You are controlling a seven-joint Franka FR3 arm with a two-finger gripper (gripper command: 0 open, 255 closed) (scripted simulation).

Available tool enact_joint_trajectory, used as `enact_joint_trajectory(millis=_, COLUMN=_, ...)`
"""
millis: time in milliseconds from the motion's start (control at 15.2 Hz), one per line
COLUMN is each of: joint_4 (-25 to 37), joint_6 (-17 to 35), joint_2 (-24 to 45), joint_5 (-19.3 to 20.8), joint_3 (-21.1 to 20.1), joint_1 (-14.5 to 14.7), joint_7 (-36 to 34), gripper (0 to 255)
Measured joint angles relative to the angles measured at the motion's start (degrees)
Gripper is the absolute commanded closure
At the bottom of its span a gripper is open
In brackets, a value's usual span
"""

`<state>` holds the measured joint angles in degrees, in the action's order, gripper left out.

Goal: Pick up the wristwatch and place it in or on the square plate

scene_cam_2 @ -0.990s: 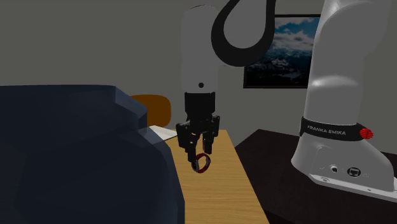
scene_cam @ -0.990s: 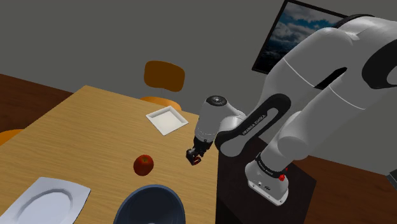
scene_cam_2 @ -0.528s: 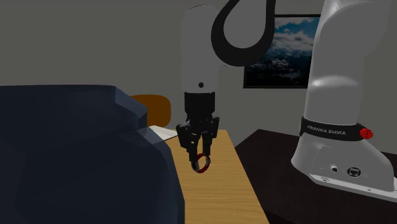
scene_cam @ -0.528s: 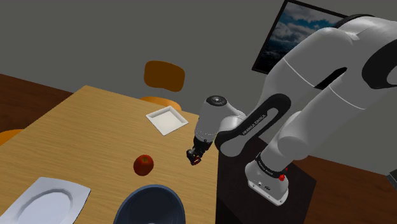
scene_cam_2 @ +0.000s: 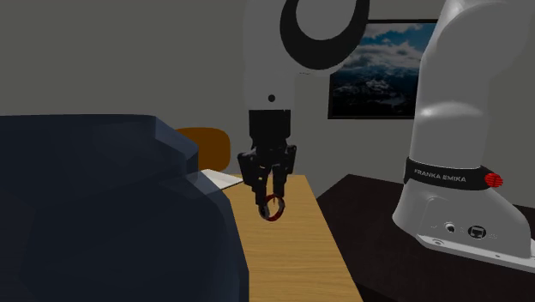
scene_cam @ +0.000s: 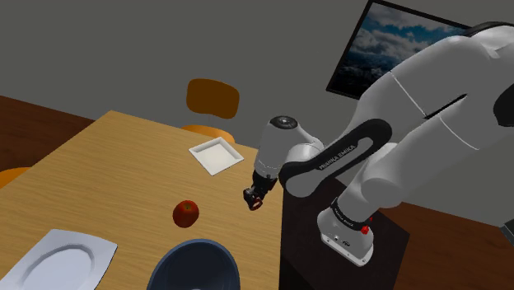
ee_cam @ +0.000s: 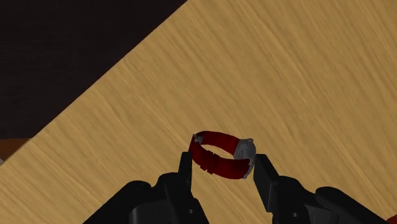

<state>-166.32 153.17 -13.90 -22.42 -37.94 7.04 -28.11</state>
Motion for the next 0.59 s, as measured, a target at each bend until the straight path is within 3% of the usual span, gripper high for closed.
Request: enact_joint_trajectory(millis=594, joint_4=1.4, joint_6=-11.6, joint_2=-10.3, joint_5=-2.0, joint_3=3.4, joint_1=2.6, joint_7=1.8, gripper=255)
